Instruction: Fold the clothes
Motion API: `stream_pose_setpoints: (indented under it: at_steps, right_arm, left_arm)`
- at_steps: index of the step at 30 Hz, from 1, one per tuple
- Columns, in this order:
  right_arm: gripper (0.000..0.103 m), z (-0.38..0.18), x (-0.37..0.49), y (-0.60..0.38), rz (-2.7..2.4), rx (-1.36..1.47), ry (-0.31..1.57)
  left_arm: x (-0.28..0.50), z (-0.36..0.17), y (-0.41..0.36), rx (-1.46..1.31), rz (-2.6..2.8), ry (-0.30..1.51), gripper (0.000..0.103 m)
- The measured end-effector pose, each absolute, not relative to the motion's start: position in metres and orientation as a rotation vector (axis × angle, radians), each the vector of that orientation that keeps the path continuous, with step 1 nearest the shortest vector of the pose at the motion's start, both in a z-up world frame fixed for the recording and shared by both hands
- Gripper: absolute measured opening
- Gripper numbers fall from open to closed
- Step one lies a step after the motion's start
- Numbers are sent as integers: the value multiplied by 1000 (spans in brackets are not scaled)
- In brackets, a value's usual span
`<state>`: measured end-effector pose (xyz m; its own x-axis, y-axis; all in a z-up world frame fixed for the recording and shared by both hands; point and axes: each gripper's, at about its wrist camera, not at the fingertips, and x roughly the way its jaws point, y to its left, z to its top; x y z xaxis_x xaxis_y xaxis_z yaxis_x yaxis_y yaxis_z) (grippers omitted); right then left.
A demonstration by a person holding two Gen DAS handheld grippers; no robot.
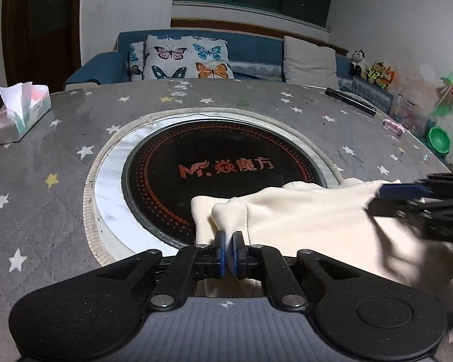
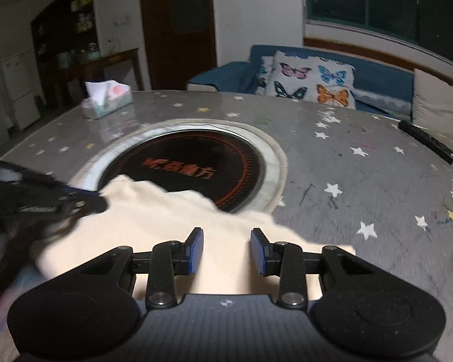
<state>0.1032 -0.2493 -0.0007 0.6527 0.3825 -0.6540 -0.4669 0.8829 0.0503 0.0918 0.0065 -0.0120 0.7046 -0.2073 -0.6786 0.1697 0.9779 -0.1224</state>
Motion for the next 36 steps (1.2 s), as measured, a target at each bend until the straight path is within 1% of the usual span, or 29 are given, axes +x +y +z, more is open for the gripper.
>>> stream_pose_setpoints:
  at_steps: [2,3,4,5,6,8,9,10,13,14,15,17,22,23,27,29,30,31,32,36]
  right_arm:
    - [34,-5,111,-247,473,-129,727]
    - [34,-6,113,-247,471,-128,729]
    - [34,-5,112,-245,469,-132,725]
    - [34,-1,108,-243,472,-144,712]
    - [34,2,104,-241,480,-158,700]
    - [34,10,92,-233,515,-189,680]
    - [34,13,85,-228,541,-207,673]
    - [35,15,78,-222,571,-229,665]
    - [36,21,54,-200,674,-300,642]
    - [36,22,46,-193,709,-323,637]
    - [37,22,39,-185,744,-345,636]
    - [41,20,26,-168,807,-393,633]
    - [43,9,-1,-127,891,-572,573]
    - [43,6,-3,-121,891,-595,568]
    - [39,-6,-7,-106,859,-655,559]
    - [26,-8,-6,-105,842,-659,557]
    - [23,-6,-5,-107,837,-641,560]
    - [16,-4,-3,-109,832,-624,563]
    - [13,-1,-1,-112,828,-597,568]
    - [11,21,5,-131,825,-466,566]
  left_arm:
    - [94,-11,9,-57,-208,767,11]
    - [93,-10,11,-63,-205,763,13]
    - [93,-8,13,-68,-201,760,17]
    - [92,-6,16,-73,-197,756,28]
    - [92,-4,19,-80,-191,754,36]
    - [92,-3,27,-99,-172,759,39]
    - [92,-2,31,-108,-162,761,45]
    - [91,-1,35,-117,-153,763,48]
    - [91,1,47,-145,-124,769,52]
    - [91,2,50,-155,-116,773,56]
    - [90,2,53,-164,-112,776,57]
    - [88,2,56,-180,-110,782,57]
    - [83,0,57,-230,-134,805,62]
    - [82,0,58,-240,-139,810,65]
    - [79,-3,60,-293,-157,833,68]
    - [78,-3,61,-325,-161,837,70]
    - [77,-3,62,-339,-162,838,72]
    - [77,-3,62,-355,-163,841,72]
    - [77,-3,62,-374,-165,846,73]
    - [78,-4,62,-476,-188,875,73]
